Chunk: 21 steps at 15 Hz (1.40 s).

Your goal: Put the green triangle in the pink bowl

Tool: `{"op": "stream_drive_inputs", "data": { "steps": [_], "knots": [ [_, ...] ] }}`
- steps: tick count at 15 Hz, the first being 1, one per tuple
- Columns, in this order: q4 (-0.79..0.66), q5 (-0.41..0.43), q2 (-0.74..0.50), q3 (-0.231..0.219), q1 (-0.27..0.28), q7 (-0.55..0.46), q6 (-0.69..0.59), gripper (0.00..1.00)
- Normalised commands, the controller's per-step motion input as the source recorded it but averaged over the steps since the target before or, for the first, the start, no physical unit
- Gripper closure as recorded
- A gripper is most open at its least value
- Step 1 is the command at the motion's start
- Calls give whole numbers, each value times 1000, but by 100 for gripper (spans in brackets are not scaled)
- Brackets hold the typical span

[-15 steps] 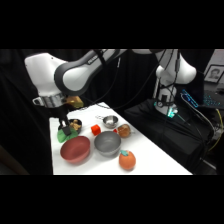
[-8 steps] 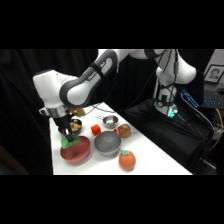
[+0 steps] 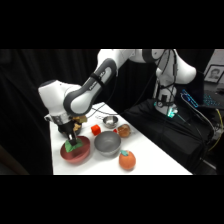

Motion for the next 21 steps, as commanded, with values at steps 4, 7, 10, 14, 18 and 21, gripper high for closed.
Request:
{"op": "stream_drive_inputs", "data": {
  "steps": [4,7,10,14,18,21],
  "knots": [
    [-60,57,-18,-31,29,51,128,26],
    [-108,35,-85,-49,50,67,118,2],
    [-209,11,-223,-64,76,89,80,0],
    [-335,-3,-391,-72,94,114,19,0],
    [-444,-18,-525,-89,105,146,-82,0],
    [-444,-37,-531,-91,106,152,-118,0]
  ]
}}
